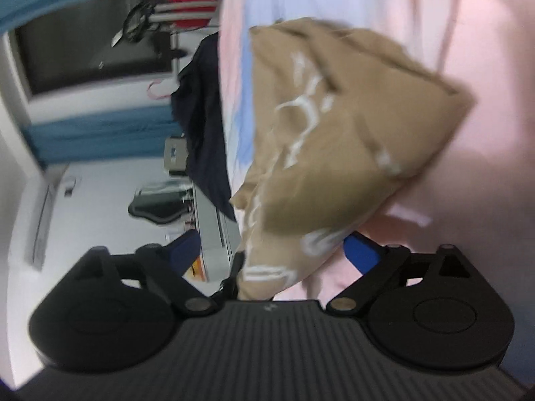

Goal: Fold clothes

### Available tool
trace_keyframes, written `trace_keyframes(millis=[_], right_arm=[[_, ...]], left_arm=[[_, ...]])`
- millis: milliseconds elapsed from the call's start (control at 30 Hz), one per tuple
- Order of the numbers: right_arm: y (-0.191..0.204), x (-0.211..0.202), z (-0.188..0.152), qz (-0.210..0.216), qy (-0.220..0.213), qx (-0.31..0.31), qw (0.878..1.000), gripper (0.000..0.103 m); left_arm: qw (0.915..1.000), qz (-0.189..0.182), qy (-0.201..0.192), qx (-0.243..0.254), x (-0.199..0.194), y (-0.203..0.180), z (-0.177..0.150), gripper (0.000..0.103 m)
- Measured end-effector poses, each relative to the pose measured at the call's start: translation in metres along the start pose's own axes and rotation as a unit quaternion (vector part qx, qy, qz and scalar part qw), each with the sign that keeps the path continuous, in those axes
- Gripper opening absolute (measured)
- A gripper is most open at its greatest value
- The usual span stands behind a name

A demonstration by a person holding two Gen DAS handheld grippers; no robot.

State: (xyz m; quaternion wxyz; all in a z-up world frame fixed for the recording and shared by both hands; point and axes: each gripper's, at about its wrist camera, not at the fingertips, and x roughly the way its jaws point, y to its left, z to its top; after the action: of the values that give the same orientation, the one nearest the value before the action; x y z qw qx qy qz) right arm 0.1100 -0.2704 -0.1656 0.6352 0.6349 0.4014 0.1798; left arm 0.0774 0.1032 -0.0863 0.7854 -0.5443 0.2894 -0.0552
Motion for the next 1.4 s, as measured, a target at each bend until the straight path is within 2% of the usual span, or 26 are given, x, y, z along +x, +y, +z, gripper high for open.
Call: trace_keyframes(millis=[100,200,233,333,433,567,733,800,900,1033,1167,1233,1333,1400], right_arm=[[-0.009,0.004,0.002,-0.034,0.000,0.017,0.999,0.073],[-0.012,-0.001,0.007,-0.043,-0.028,0.029,0.998,0.061],[-0.012,-0.003,0.009,-0.044,-0.035,0.027,0.998,0.052],[-0.010,-0.007,0.011,-0.048,-0.051,0.017,0.997,0.035],[-0.004,-0.011,0.007,-0.042,-0.057,-0.002,0.998,0.026],[0.019,-0.031,-0.002,-0.030,-0.066,-0.039,0.997,0.024],[0.051,-0.073,-0.023,-0.015,-0.076,-0.077,0.994,0.024],[0.060,-0.090,-0.028,-0.014,-0.075,-0.076,0.994,0.024],[0.067,-0.117,-0.031,-0.018,-0.072,-0.063,0.995,0.024],[0.077,-0.147,-0.025,-0.028,-0.081,-0.062,0.994,0.024],[0.086,-0.170,0.006,-0.031,-0.111,-0.061,0.991,0.024],[0.094,-0.178,0.040,-0.036,-0.139,-0.063,0.988,0.024],[0.111,-0.187,0.097,-0.049,-0.186,-0.069,0.979,0.024],[0.134,-0.188,0.141,-0.077,-0.220,-0.098,0.967,0.023]], left_arm=[[0.9993,-0.017,0.007,-0.034,0.006,0.009,0.005,0.026],[0.9982,-0.020,0.012,-0.056,0.015,0.016,0.012,0.026],[0.9979,-0.021,0.013,-0.059,0.017,0.017,0.013,0.026],[0.9980,-0.023,0.013,-0.058,0.020,0.016,0.016,0.026],[0.9983,-0.024,0.014,-0.051,0.017,0.012,0.017,0.026],[0.9974,-0.037,0.026,-0.057,0.004,0.000,0.023,0.026],[0.9965,-0.057,0.050,-0.037,-0.027,-0.039,0.023,0.026],[0.9959,-0.051,0.070,-0.028,-0.040,-0.054,0.018,0.026],[0.9917,-0.027,0.120,-0.036,-0.048,-0.072,0.010,0.026],[0.9860,-0.005,0.166,-0.017,-0.039,-0.101,-0.006,0.026],[0.9804,-0.002,0.197,0.009,0.012,-0.143,-0.017,0.026],[0.9776,-0.004,0.210,0.017,0.055,-0.168,-0.022,0.026],[0.9734,-0.022,0.223,0.047,0.140,-0.214,-0.031,0.026],[0.9683,-0.033,0.239,0.066,0.204,-0.246,-0.038,0.025]])
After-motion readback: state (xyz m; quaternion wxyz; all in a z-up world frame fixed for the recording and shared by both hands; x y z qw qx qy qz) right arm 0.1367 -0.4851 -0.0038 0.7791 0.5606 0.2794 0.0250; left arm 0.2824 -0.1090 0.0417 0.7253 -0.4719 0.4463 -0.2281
